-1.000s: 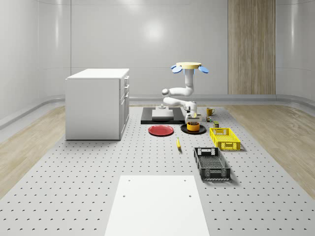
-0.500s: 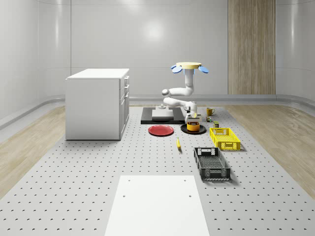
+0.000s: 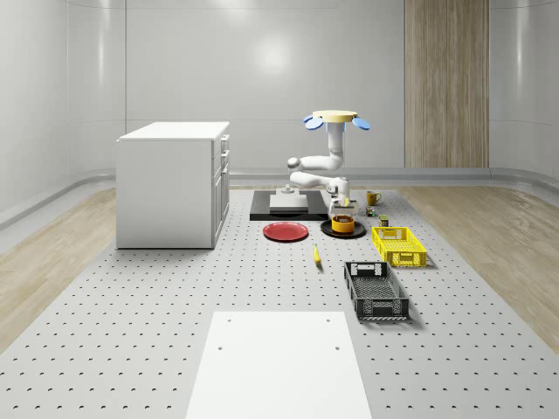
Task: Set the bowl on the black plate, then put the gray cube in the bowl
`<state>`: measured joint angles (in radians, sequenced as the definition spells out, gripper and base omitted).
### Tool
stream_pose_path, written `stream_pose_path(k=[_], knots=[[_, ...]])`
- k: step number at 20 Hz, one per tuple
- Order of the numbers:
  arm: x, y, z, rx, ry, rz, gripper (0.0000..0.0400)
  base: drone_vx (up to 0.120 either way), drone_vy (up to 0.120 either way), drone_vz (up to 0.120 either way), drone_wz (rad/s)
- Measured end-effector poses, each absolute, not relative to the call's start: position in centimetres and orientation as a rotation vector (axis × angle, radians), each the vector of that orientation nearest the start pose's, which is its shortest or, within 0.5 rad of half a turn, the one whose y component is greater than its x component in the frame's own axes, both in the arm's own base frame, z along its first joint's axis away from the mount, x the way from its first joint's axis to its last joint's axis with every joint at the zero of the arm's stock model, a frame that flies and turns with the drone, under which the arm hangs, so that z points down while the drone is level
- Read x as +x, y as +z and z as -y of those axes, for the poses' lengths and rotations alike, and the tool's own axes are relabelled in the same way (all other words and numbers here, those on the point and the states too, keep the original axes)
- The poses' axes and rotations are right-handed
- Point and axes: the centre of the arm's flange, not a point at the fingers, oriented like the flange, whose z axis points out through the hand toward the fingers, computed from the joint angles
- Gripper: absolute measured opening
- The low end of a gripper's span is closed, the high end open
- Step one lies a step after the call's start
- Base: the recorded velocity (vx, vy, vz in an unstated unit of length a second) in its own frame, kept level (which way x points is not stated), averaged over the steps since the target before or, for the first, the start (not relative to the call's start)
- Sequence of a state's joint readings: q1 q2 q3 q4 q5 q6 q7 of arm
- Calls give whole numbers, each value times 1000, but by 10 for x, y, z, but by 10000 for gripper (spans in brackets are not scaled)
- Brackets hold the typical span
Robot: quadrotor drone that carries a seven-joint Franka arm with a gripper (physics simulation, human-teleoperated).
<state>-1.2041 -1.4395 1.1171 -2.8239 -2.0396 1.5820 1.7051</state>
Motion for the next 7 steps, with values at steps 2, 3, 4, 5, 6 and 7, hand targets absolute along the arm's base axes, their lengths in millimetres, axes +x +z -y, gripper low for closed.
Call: stream_pose_path(k=[2, 3, 4, 5, 6, 7], knots=[[303, 558, 16, 0, 786, 2, 399, 0, 0, 0, 0], [303, 558, 16, 0, 786, 2, 399, 0, 0, 0, 0], [303, 558, 16, 0, 786, 2, 399, 0, 0, 0, 0], [303, 557, 16, 0, 786, 2, 400, 0, 0, 0, 0], [303, 557, 16, 0, 786, 2, 400, 0, 0, 0, 0], [303, 557, 16, 0, 786, 2, 400, 0, 0, 0, 0]])
